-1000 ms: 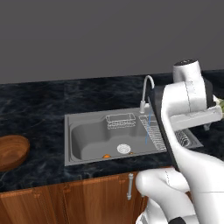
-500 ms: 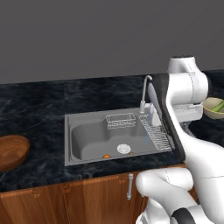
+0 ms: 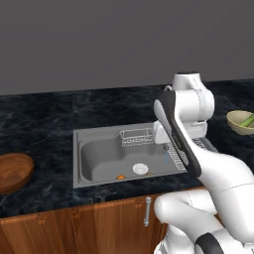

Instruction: Pick the oranges from the sink and place them in one bowl. Place the cucumber in the other bowl. Then turn off the sink faucet.

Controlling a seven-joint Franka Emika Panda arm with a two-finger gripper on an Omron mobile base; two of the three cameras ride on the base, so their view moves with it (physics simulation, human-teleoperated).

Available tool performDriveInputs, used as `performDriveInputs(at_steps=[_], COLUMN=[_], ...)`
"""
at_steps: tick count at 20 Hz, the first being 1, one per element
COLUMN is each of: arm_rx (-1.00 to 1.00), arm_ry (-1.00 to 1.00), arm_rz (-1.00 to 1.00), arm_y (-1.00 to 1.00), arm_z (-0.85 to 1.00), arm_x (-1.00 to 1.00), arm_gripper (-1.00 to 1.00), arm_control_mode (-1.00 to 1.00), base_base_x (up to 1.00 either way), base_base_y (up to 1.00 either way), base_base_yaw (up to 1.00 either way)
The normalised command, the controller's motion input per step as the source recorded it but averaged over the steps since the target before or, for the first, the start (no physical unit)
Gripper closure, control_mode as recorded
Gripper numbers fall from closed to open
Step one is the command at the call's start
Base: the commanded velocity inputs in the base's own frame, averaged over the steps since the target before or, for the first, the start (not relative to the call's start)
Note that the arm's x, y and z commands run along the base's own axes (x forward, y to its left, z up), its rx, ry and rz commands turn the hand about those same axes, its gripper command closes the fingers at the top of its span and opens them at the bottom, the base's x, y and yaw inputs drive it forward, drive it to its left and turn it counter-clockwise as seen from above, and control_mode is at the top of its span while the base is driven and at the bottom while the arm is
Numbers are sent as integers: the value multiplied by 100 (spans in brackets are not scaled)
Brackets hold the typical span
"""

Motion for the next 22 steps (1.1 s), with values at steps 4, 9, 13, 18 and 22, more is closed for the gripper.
performDriveInputs(at_steps=[4, 9, 13, 18, 22], arm_rx=[1, 3, 2, 0, 0], arm_ry=[0, 0, 0, 0, 2], arm_rz=[3, 2, 2, 2, 3], arm_y=[22, 12, 10, 10, 12], arm_z=[-29, -27, -30, -32, -33], arm_x=[55, 66, 64, 54, 49], arm_gripper=[-100, -100, -100, -100, -100], arm_control_mode=[-100, -100, -100, -100, -100], base_base_x=[0, 0, 0, 0, 0], base_base_y=[0, 0, 0, 0, 0], base_base_yaw=[0, 0, 0, 0, 0])
